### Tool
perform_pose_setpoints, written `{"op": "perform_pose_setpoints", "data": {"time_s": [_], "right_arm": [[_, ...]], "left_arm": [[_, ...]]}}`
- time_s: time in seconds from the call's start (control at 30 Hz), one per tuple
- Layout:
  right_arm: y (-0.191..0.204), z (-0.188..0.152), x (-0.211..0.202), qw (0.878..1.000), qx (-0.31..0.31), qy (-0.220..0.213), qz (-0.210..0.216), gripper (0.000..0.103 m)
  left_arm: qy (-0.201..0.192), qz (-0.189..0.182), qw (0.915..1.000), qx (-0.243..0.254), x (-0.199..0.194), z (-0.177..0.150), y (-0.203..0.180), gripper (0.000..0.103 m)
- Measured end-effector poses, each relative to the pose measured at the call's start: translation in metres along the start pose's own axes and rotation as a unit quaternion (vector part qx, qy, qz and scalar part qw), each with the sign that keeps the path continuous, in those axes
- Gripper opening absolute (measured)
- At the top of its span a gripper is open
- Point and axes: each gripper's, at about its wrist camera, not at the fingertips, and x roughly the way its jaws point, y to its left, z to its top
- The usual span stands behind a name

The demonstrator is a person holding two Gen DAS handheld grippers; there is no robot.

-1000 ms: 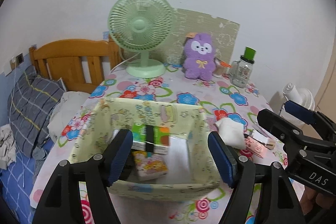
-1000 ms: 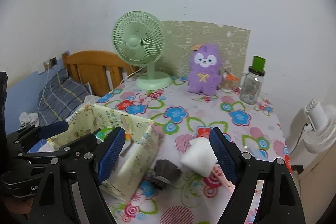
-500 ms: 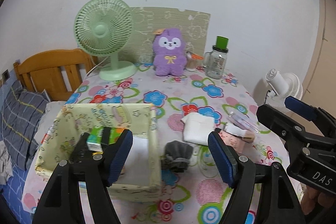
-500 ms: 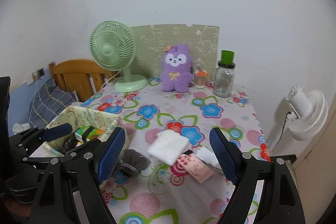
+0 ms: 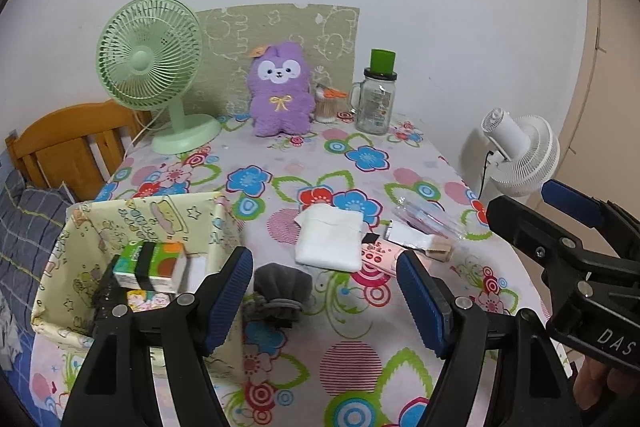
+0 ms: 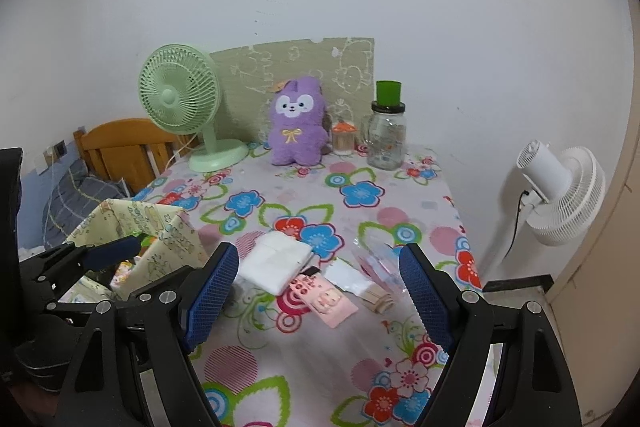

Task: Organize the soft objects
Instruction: 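Move the left gripper back to the grey drawstring pouch on the table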

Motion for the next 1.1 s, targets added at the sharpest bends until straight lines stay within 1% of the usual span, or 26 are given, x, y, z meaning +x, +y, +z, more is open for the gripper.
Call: {"op": "perform_pose_setpoints", "data": {"time_s": [0.3,0.47,0.87,1.1], "right_arm": [[-0.012,-0.008,0.012,1.0,0.007,0.017,-0.006,0.085],[-0.015,-0.009,0.021,1.0,0.003,0.023,-0.016,0.085],[-0.02,-0.011,0.044,0.999,0.007,0.043,-0.009,0.085],[-0.023,-0.013,0.059,0.998,0.009,0.055,-0.01,0.085]], "left_arm": [[0.017,-0.004,0.9998,0.004,0.017,-0.003,-0.01,0.077],[0.028,-0.001,0.9996,0.006,0.029,-0.003,-0.014,0.081],[0.046,0.0,0.9989,0.002,0.05,-0.002,-0.012,0.082],[0.066,-0.001,0.9978,0.003,0.069,-0.004,-0.013,0.086]]}}
